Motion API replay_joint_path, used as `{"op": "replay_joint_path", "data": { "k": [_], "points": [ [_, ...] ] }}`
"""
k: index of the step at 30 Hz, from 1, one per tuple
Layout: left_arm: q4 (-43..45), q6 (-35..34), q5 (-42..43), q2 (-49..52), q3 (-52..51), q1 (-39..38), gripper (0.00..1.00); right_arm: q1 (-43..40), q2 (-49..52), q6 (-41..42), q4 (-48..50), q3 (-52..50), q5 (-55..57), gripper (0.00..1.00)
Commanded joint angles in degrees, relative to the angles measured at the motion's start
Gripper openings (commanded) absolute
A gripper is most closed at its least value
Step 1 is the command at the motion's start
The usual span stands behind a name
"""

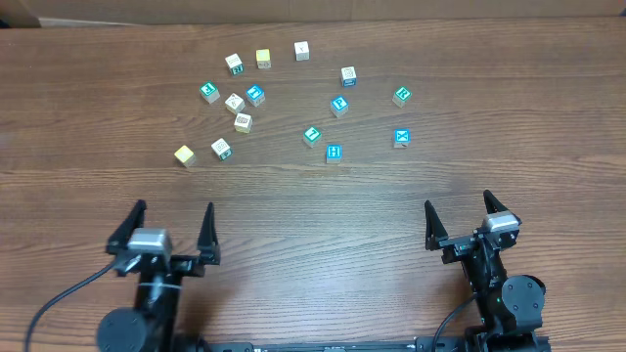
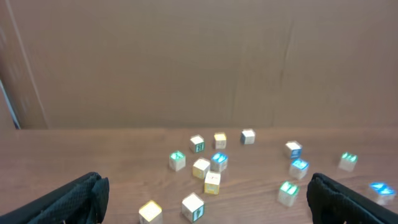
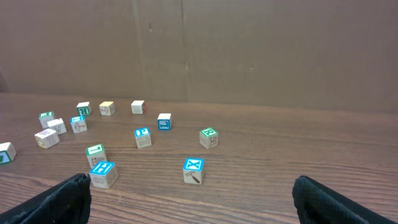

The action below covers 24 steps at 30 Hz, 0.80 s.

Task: Form a tower
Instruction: 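Move the left gripper over the blue-lettered H block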

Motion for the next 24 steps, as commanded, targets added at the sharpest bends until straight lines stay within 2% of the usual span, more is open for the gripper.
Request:
{"op": "replay_joint_path", "data": {
  "k": [1,5,8,15,18,22,24],
  "points": [
    [-4.0,-0.9,1.5,5.7,10.1,-0.4,1.0,0.4,-0.6,-0.1,0.4,-0.6,0.4,1.0],
    [-11.7,-1.0,1.9,17.4,24.2,-0.4,1.0,0.4,-0.6,-0.1,0.4,-0.6,0.4,1.0],
    [-21.0,-3.2,2.8,29.3,38.3,-0.4,1.0,0.4,-0.6,-0.1,0.4,-0.6,0.4,1.0],
    [-52.9,-2.1,4.9,62.3,80.6,-0.4,1.0,0.4,-0.6,-0.1,0.4,-0.6,0.4,1.0],
    [-63.1,-1.9,4.9,73.8,94.2,-0.4,1.0,0.4,-0.6,-0.1,0.4,-0.6,0.4,1.0],
    [-72.3,-2.2,5.4,86.1,105.5,-0.7,1.0,0.4,-0.6,-0.1,0.4,-0.6,0.4,1.0],
    [-73.3,-2.2,7.6,90.4,107.2,-0.8,1.0,0.4,-0.6,-0.1,0.4,-0.6,0.4,1.0]
  ]
}}
